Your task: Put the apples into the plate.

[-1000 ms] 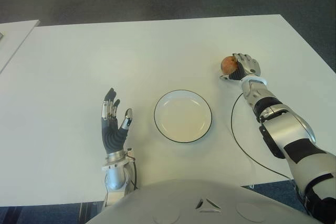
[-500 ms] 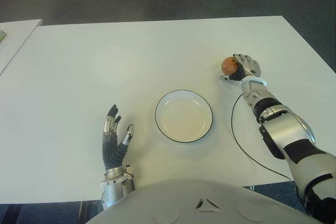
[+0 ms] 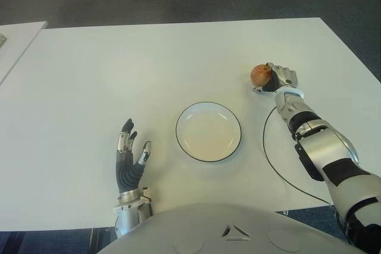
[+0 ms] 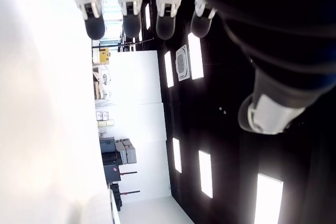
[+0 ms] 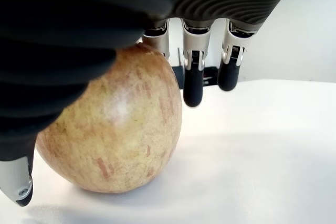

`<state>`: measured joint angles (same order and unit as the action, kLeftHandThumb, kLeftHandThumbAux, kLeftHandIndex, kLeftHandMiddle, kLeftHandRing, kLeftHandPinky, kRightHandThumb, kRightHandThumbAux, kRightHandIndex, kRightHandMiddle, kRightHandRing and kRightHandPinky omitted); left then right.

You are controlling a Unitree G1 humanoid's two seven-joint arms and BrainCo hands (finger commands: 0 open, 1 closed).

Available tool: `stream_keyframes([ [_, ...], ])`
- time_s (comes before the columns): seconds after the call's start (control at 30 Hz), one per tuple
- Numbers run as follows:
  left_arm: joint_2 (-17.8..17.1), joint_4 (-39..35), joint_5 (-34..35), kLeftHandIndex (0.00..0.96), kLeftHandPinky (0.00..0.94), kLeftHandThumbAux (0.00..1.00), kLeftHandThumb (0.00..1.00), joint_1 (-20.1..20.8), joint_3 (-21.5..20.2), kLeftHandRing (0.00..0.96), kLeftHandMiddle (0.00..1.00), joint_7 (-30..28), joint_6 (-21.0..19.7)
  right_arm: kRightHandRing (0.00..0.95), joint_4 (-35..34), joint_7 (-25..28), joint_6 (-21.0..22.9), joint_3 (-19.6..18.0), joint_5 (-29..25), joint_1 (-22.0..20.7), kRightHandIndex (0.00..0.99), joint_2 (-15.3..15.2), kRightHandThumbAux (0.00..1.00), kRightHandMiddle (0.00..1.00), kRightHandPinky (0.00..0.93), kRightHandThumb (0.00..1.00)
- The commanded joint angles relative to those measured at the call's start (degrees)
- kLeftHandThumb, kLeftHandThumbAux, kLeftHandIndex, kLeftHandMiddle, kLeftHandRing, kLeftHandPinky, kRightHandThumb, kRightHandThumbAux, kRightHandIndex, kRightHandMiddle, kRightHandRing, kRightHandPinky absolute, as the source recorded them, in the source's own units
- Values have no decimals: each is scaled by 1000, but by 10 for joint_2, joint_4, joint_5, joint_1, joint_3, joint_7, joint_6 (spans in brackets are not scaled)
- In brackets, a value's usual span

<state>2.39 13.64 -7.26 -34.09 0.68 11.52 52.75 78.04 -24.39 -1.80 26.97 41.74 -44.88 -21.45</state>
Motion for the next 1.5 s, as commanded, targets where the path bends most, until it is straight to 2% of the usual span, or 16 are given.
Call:
stream_keyframes([
  [0.03, -3, 26, -10, 74, 14, 564, 164, -3, -3, 22, 39, -5, -29, 672, 23, 29, 5, 12, 7, 59, 432, 31, 712, 683, 661, 700],
  [0.4, -5, 13, -14, 67, 10, 584, 151, -6, -1, 9, 24, -7, -25, 686, 22, 44, -4, -11, -17, 57, 441, 38, 711, 719, 611, 719],
  [0.5, -7, 18, -12, 70, 10, 591, 145, -2, -1, 8, 22, -8, -21, 674, 22, 46, -6, -13, -19, 57, 442, 38, 710, 707, 592, 721],
  [0.77, 1, 6, 5, 70, 9, 598, 153, -8, 2, 11, 26, -13, -47, 633, 22, 55, -10, -22, -25, 57, 442, 36, 709, 656, 507, 724],
  [1.17, 2, 19, -9, 68, 1, 608, 153, 5, -5, 11, 25, -5, -35, 614, 22, 62, -12, -30, -29, 55, 442, 34, 709, 632, 483, 725],
  [1.37, 8, 13, -5, 72, 12, 616, 154, 6, -5, 19, 33, -5, -48, 617, 21, 59, -14, -28, -26, 54, 442, 33, 709, 630, 461, 725],
  [1.5, 13, 27, -1, 74, 15, 625, 158, 15, -7, 24, 39, -3, -38, 620, 21, 54, -17, -23, -22, 53, 442, 31, 709, 634, 448, 724],
])
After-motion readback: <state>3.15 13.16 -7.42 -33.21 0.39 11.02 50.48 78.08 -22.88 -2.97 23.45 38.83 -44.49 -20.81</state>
